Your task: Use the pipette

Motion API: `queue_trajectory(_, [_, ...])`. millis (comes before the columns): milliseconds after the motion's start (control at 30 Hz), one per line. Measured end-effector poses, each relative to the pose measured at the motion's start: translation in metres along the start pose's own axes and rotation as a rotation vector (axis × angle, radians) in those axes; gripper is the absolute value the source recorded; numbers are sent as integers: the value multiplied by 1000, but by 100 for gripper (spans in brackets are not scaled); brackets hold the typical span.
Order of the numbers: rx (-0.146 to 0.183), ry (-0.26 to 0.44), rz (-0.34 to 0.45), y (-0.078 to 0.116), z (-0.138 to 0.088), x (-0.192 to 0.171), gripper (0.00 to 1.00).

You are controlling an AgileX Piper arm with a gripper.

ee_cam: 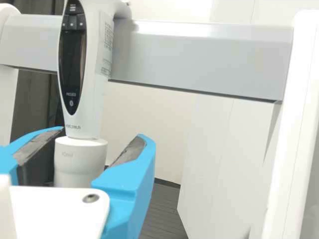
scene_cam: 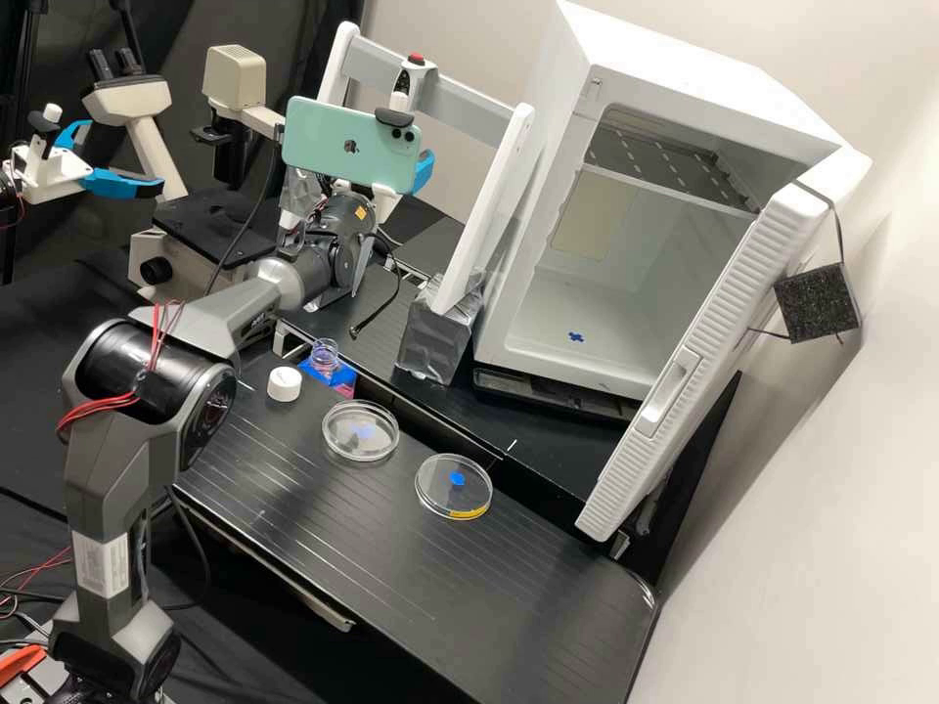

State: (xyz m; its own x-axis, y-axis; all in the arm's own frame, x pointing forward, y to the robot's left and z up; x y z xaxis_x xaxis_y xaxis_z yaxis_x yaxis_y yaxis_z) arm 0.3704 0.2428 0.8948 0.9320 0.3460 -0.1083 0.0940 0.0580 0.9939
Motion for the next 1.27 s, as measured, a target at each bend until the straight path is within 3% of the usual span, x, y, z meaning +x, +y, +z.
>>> queue_trajectory(367, [5, -33, -7, -8, 11, -24, 100])
queue_trajectory(667, [28, 80, 110, 1, 7, -87, 100])
queue_trajectory(733, [59, 102, 155, 0, 7, -106, 100])
queue_trajectory(867, [50, 76, 240, -5, 14, -131, 100])
queue_trajectory(1033, [73, 89, 347, -17, 31, -158, 100])
queue_trajectory(1200, [151, 119, 397, -26, 49, -174, 100])
queue_trajectory(1267, [164, 120, 409, -28, 54, -176, 100])
